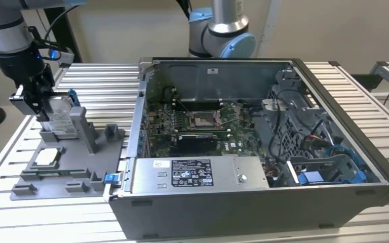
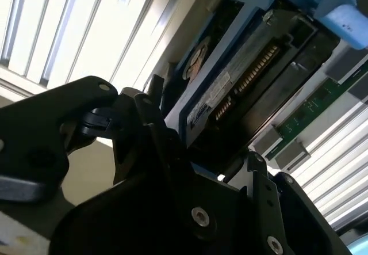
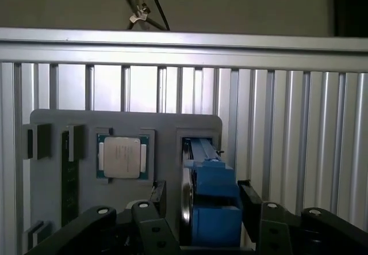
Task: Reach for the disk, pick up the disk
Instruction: 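Pick up the disk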
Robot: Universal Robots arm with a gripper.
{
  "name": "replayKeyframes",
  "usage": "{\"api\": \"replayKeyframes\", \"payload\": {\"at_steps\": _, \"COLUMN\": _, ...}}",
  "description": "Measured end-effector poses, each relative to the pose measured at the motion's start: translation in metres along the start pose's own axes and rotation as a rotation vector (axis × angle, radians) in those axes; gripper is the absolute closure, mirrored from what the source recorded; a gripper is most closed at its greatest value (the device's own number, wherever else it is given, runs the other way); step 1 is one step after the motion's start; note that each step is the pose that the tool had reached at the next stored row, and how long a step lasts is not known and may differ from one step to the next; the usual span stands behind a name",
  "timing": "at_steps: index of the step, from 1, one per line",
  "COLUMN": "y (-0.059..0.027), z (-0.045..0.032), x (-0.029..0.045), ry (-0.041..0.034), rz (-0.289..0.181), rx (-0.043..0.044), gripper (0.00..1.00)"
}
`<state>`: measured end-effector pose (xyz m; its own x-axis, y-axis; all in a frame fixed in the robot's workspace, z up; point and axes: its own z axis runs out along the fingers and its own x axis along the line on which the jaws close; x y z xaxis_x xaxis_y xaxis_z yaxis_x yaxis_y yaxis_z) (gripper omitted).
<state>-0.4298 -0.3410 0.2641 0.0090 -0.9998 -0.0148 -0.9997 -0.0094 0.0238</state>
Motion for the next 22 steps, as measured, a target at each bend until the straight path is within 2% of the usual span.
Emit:
{"api": "replayKeyframes", "payload": {"at_steps": 3, "y": 0.0000, "z": 0.0001, "x": -0.0001, "ry": -0.0001, "rz": 0.000, "rx": 0.0001, "gripper": 0.00}}
{"api": "replayKeyframes", "payload": {"at_steps": 4, "y": 0.0000, "z": 0.0002, "x": -0.0001, "ry": -0.0001, "rz": 0.000, "rx": 0.0003, "gripper": 1.00}}
{"api": "replayKeyframes", "payload": {"at_steps": 17, "y": 0.0000, "z": -0.0008, "x": -0.0001, "ry": -0.0003, "rz": 0.000, "rx": 0.0006, "gripper": 1.00}}
{"api": "replayKeyframes", "payload": {"at_steps": 18, "y": 0.0001, "z": -0.0033, "x": -0.0001, "ry": -0.0002, "rz": 0.000, "rx": 0.0006, "gripper": 1.00}}
{"api": "replayKeyframes", "payload": {"at_steps": 22, "y": 0.0005, "z": -0.0212, "x": -0.0004, "ry": -0.0002, "rz": 0.000, "rx": 0.0003, "gripper": 1.00}}
